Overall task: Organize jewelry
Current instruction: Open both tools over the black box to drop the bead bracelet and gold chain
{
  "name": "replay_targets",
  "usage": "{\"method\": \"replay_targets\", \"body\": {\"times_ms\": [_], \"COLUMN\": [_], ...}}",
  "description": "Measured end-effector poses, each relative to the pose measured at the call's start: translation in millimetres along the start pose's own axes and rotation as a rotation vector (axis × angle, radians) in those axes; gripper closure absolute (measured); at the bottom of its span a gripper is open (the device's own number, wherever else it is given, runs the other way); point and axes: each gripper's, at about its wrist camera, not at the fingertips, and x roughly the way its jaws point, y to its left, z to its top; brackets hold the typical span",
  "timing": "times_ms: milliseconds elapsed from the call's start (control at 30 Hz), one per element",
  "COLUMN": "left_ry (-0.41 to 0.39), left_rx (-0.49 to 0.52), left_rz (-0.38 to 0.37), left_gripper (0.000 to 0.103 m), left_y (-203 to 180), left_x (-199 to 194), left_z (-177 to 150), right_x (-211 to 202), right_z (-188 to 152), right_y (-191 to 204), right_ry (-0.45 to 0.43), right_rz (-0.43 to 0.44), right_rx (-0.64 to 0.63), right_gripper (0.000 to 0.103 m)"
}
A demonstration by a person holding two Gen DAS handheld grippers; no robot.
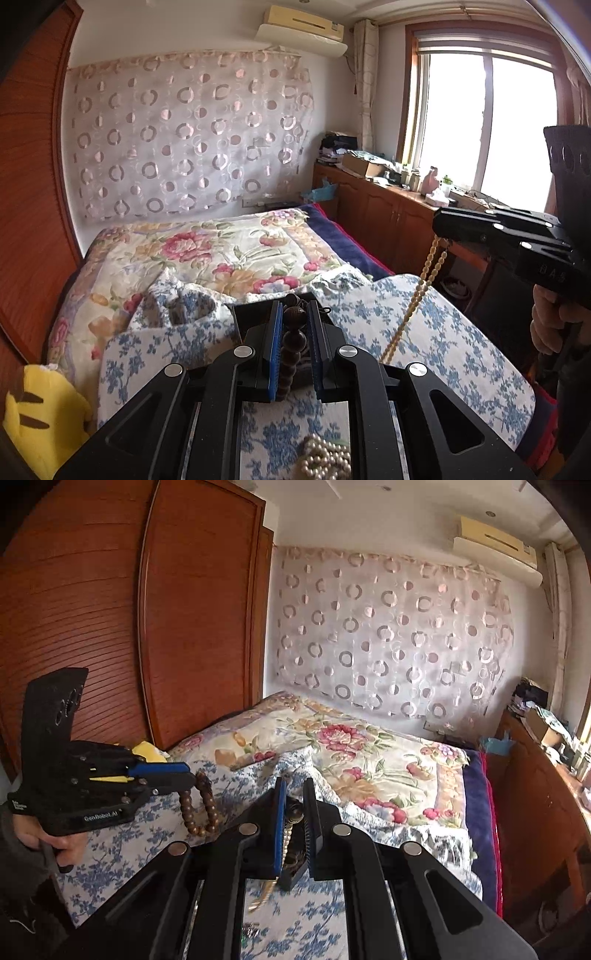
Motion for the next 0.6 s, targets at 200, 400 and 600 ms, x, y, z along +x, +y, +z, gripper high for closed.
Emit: {"method": "replay_targets", "body": {"times_ms": [200,400,600], "left_ry": [0.012,0.048,0.091], "left_rx": [-0.003,-0.014,-0.04], "left_rz": [0.004,0.0,-0.012], "left_gripper": [0.091,0.091,0.091], "left_y": [7.4,13.7,21.2], "left_x": [20.3,49.9,76.6], "left_z": [16.7,16.8,10.0], "right_x": [15.6,33.7,56.1], "right_z": [30.4,52.8,63.5], "right_y": [-7.5,-13.9,-20.9], "right_ry": [-0.021,-0.025,-0.008], "right_rz": [0.02,0.028,0.035], "right_rx": [-0.018,-0.043,-0.043], "right_gripper": [0.092,0.093,0.092]}}
